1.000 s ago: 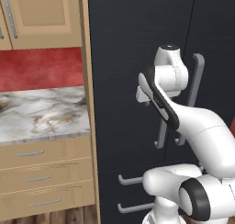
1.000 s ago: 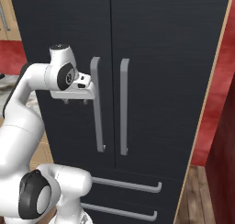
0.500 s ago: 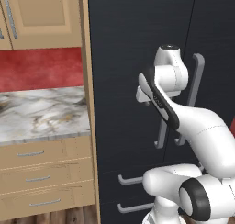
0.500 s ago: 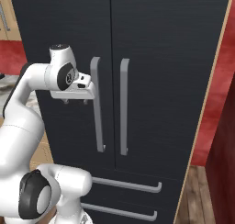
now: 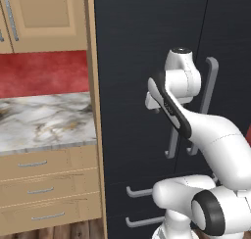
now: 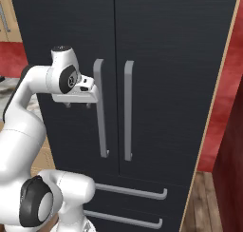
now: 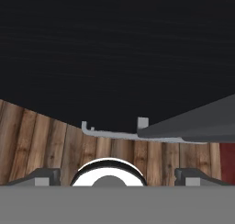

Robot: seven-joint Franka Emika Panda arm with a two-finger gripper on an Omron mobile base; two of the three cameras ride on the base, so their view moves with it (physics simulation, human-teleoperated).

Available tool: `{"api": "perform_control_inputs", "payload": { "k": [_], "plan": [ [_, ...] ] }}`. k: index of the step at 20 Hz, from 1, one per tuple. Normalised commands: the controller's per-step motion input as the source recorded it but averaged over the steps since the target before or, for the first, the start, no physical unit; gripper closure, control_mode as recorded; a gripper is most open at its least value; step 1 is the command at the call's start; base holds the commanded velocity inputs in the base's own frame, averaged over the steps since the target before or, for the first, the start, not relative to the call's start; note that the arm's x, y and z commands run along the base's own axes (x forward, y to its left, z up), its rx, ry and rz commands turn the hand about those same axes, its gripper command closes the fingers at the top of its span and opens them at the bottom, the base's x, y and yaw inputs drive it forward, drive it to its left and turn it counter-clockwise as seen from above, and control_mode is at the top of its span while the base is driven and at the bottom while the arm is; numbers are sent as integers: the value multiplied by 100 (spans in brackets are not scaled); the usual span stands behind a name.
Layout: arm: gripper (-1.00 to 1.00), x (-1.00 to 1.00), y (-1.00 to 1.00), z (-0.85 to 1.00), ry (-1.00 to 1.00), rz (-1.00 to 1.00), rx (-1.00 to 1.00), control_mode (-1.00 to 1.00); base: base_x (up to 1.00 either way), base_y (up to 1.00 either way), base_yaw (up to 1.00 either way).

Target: Retrieve the apple and mango from the fridge and place them into the bowl on the dining table.

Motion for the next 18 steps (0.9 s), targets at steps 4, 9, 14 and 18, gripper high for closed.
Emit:
{"api": "perform_control_inputs", "payload": {
  "k": [4,9,14,18],
  "plan": [
    [-100,0,0,0,0,0,0,-100,0,0,0],
    [-100,0,0,0,0,0,0,-100,0,0,0],
    [-100,0,0,0,0,0,0,-100,0,0,0],
    [-100,0,0,0,0,0,0,-100,0,0,0]
  ]
}}
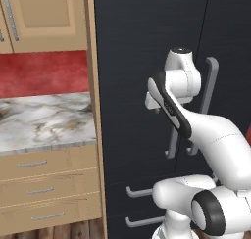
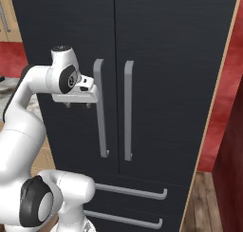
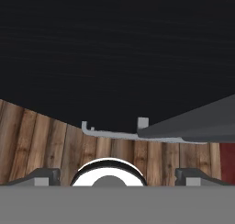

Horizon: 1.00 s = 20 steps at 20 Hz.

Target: Retrieve the apple and mango from the fridge and place them into the bowl on the dining table.

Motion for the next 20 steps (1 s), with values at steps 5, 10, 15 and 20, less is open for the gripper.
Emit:
{"api": "perform_control_inputs", "payload": {
  "k": [5,10,15,20],
  "plan": [
    [-100,0,0,0,0,0,0,-100,0,0,0],
    [-100,0,0,0,0,0,0,-100,0,0,0],
    [-100,0,0,0,0,0,0,-100,0,0,0],
    [-100,0,0,0,0,0,0,-100,0,0,0]
  ]
}}
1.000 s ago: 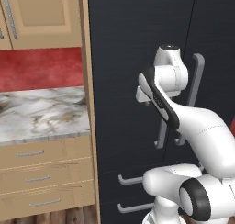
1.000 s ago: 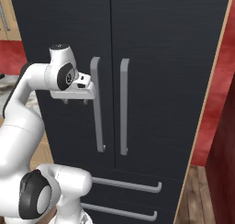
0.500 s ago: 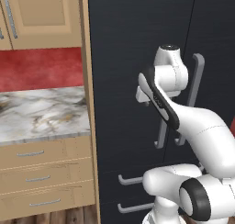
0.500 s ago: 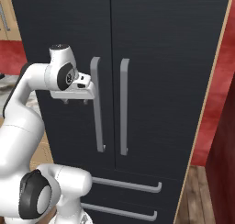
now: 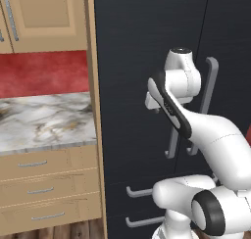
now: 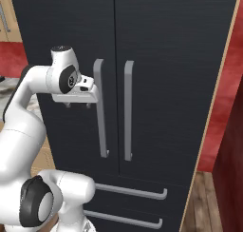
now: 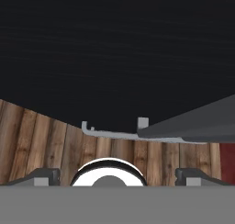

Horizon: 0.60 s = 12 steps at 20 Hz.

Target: Retrieve the apple and mango from the fridge and place them into the bowl on the dining table.

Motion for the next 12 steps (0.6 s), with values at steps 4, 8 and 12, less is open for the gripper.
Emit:
{"api": "perform_control_inputs", "payload": {
  "k": [4,8,12],
  "plan": [
    [-100,0,0,0,0,0,0,-100,0,0,0],
    [-100,-1,0,0,0,0,0,-100,0,0,0],
    [-100,-15,0,0,0,0,0,-100,0,0,0]
  ]
}}
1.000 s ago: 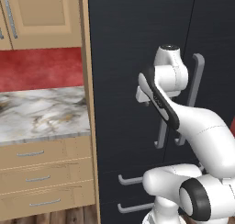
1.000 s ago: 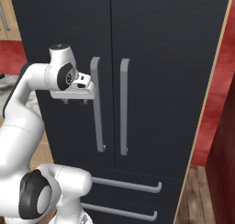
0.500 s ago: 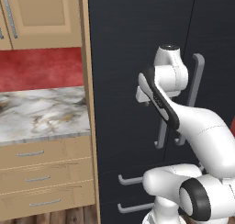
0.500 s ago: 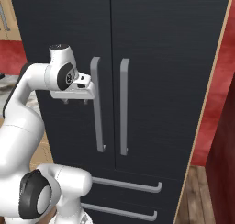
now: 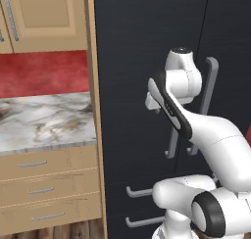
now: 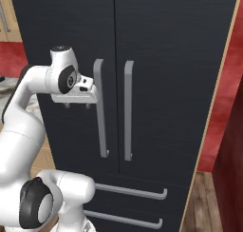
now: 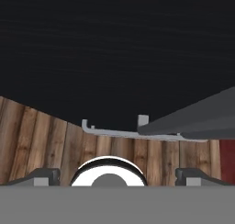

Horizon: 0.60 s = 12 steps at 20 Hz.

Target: Retrieve the apple and mango from the fridge and place them into the bowl on the dining table.

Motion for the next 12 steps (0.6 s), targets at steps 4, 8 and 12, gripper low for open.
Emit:
{"api": "perform_control_inputs", "payload": {
  "k": [4,8,12],
  "plan": [
    [-100,-42,-12,-2,-7,0,0,-100,0,0,0],
    [-100,-38,-23,-5,-15,0,0,-100,0,0,0],
    [-100,-34,-13,-11,-21,0,0,-100,0,0,0]
  ]
}}
